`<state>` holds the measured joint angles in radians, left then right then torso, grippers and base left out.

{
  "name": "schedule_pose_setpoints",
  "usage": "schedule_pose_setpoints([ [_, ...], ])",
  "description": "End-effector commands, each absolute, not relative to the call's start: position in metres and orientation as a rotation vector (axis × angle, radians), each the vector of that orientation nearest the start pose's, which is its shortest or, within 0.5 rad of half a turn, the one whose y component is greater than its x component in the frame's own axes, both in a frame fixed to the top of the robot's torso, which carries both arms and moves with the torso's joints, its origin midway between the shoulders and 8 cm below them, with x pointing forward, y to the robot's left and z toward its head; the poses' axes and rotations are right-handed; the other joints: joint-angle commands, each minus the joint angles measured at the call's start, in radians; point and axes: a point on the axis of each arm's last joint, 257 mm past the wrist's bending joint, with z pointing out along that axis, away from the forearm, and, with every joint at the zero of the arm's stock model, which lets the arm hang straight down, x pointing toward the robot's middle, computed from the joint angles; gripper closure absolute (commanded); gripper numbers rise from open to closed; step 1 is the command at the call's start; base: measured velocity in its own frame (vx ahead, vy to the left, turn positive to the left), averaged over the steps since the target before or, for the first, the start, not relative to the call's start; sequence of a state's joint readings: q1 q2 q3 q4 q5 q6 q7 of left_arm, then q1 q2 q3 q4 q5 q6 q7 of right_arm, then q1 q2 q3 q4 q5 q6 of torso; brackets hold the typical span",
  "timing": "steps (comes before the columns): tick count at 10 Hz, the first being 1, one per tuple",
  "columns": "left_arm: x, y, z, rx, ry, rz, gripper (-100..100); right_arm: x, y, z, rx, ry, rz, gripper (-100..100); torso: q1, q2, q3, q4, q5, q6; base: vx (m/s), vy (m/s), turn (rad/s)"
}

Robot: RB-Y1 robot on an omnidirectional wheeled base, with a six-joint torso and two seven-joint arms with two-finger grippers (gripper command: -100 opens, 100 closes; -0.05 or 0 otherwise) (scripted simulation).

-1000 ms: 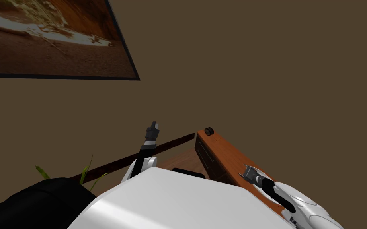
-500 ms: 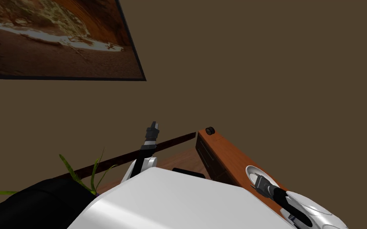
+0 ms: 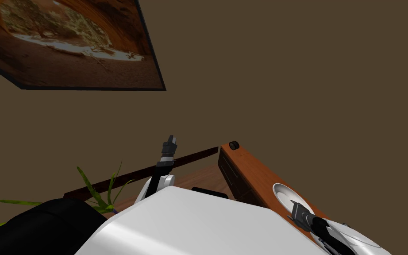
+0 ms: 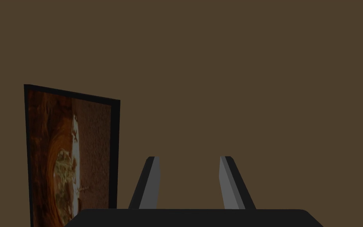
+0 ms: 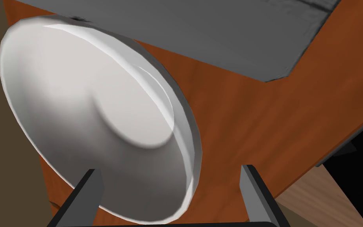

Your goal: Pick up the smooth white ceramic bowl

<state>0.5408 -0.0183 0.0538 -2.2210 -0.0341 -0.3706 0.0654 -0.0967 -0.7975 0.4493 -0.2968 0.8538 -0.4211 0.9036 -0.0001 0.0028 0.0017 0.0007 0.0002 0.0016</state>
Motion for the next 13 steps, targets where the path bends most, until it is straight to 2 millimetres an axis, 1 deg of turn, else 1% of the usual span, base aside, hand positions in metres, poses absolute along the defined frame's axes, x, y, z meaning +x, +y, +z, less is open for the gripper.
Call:
schedule_pose_setpoints([
  [1, 0.364, 0.31, -0.043, -0.858, 0.738, -1.211, 0, 0.198, -0.653, -0.525, -1.201, 2.573, -0.596, -100, 0.0, 0.0, 0.0, 0.0, 0.0, 0.0, -0.016, 0.001, 0.004],
  [2, 0.364, 0.31, -0.043, -0.858, 0.739, -1.211, 0, 0.229, -0.621, -0.529, -1.158, 2.518, -0.531, -100, 0.0, 0.0, 0.0, 0.0, 0.0, 0.001, -0.005, -0.001, -0.026],
  [4, 0.364, 0.31, -0.043, -0.858, 0.739, -1.211, 0, 0.23, -0.62, -0.529, -1.16, 2.514, -0.529, -100, 0.0, -0.002, -0.001, 0.0, 0.0, -0.001, 0.0, 0.0, 0.0],
  [5, 0.364, 0.31, -0.043, -0.858, 0.739, -1.211, 0, 0.222, -0.622, -0.532, -1.167, 2.531, -0.531, -100, 0.0, -0.003, -0.001, 0.0, 0.0, 0.0, -0.006, 0.001, 0.019],
  [6, 0.364, 0.31, -0.043, -0.858, 0.738, -1.211, 0, 0.225, -0.622, -0.531, -1.157, 2.526, -0.532, -100, 0.0, -0.002, -0.001, 0.0, 0.0, 0.0, 0.0, 0.0, 0.0],
  [7, 0.364, 0.31, -0.043, -0.858, 0.739, -1.211, 0, 0.224, -0.622, -0.531, -1.163, 2.525, -0.53, 0, 0.0, -0.002, -0.001, 0.0, 0.0, 0.0, 0.0, 0.0, 0.0],
  [8, 0.364, 0.31, -0.043, -0.858, 0.739, -1.211, 0, 0.223, -0.61, -0.542, -1.154, 2.531, -0.531, -100, 0.0, -0.002, -0.001, 0.0, 0.0, 0.0, 0.006, -0.066, 0.045],
  [9, 0.364, 0.31, -0.043, -0.858, 0.739, -1.211, 0, 0.223, -0.61, -0.542, -1.154, 2.531, -0.531, -100, -0.003, -0.003, -0.002, 0.0, -0.001, -0.001, 0.013, -0.073, 0.044],
  [10, 0.364, 0.31, -0.043, -0.858, 0.739, -1.211, 0, 0.223, -0.603, -0.549, -1.15, 2.534, -0.532, -100, -0.004, -0.003, -0.002, -0.001, -0.001, 0.0, 0.019, -0.061, 0.026],
  [11, 0.364, 0.31, -0.043, -0.858, 0.739, -1.211, 0, 0.222, -0.605, -0.547, -1.154, 2.531, -0.528, -100, -0.004, -0.003, -0.002, -0.001, -0.001, 0.0, 0.009, -0.028, 0.01],
  [12, 0.364, 0.31, -0.043, -0.858, 0.739, -1.211, 0, 0.222, -0.605, -0.547, -1.152, 2.532, -0.531, 100, -0.002, -0.003, -0.002, -0.001, -0.001, 0.0, 0.001, -0.005, 0.0],
  [13, 0.364, 0.31, -0.043, -0.858, 0.739, -1.211, 0, 0.222, -0.605, -0.547, -1.152, 2.532, -0.531, 100, -0.001, -0.003, -0.001, 0.0, 0.0, 0.0, 0.0, 0.0, 0.0],
])
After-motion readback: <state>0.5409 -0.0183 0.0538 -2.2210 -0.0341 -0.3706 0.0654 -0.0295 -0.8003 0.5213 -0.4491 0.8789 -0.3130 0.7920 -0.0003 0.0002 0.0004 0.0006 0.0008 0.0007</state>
